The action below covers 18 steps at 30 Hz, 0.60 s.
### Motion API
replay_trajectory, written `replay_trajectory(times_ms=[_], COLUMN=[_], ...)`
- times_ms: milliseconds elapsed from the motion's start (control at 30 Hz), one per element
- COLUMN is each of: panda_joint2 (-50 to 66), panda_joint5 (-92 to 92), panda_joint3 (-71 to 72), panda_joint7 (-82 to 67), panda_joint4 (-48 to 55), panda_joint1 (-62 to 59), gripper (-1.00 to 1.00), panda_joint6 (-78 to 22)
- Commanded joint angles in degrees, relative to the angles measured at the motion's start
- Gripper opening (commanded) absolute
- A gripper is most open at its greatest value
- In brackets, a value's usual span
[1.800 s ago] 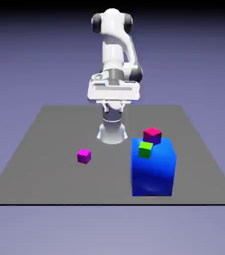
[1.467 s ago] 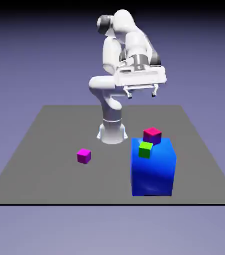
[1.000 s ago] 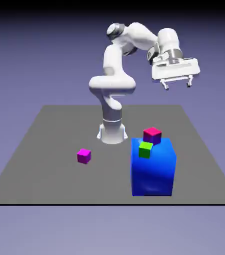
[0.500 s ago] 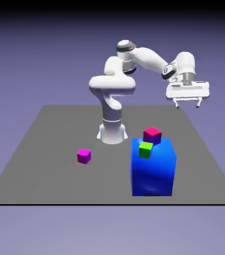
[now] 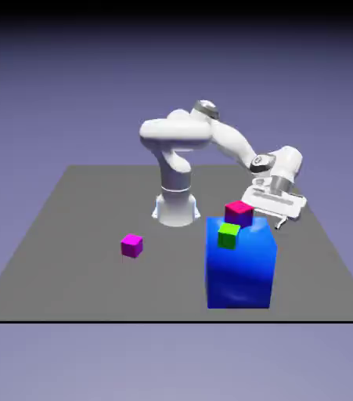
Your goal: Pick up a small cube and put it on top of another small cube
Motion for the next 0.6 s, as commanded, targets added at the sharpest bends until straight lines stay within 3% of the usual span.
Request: replay_trajectory(times_ms=[0,133,167,333,567], panda_joint2=[-0.73,-2.75,-2.75,-0.5,9.91], panda_joint5=[1.86,9.4,9.4,0.99,-16.33], panda_joint3=[2.08,9.51,9.52,1.22,-12.92], panda_joint7=[0.09,-1.32,-1.32,0.25,-0.77], panda_joint4=[0.36,1.86,1.86,0.19,-2.48], panda_joint1=[-0.81,-4.67,-4.67,-0.36,-3.12], gripper=[0.0,0.0,-1.0,-1.0,-1.0], panda_joint6=[0.73,5.69,5.69,0.15,7.43])
